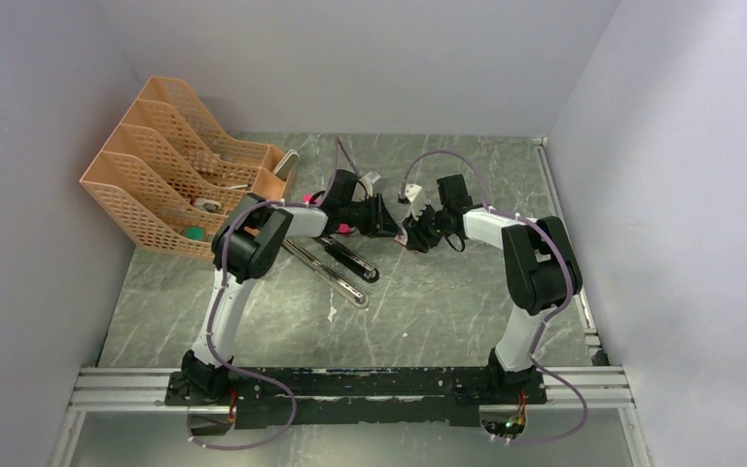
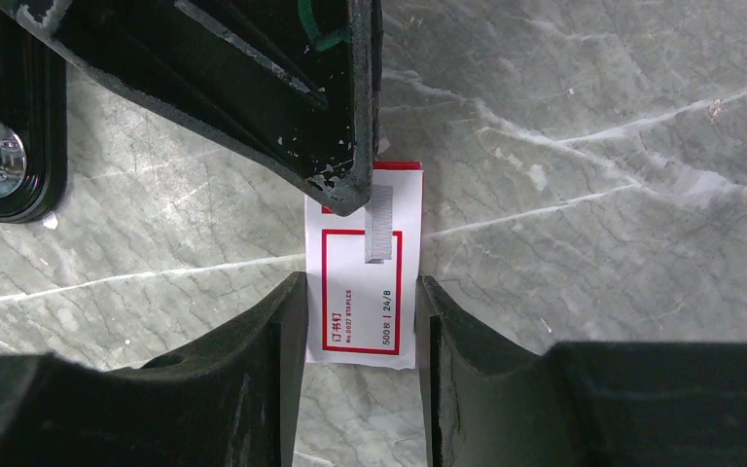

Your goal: Load the staples into the stapler

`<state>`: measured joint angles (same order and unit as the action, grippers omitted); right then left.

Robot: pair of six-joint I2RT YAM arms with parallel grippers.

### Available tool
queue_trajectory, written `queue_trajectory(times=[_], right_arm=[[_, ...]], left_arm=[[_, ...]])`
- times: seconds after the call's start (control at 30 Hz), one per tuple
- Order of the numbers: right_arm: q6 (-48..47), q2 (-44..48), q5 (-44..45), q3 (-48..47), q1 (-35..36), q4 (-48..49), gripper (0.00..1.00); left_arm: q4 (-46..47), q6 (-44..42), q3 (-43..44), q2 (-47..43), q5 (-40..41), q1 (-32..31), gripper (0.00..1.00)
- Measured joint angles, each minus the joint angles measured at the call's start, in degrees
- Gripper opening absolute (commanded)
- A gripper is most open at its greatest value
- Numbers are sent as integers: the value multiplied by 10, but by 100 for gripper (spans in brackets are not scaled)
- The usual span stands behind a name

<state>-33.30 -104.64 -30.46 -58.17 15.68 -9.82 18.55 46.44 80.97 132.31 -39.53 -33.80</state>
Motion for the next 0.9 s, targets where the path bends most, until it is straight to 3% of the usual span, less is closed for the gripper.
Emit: queue_trajectory(times=[0.9], right_arm=[[-2, 0, 4, -3, -4, -8, 27]], left_arm=[[-26, -45, 16, 0, 28, -12, 21]])
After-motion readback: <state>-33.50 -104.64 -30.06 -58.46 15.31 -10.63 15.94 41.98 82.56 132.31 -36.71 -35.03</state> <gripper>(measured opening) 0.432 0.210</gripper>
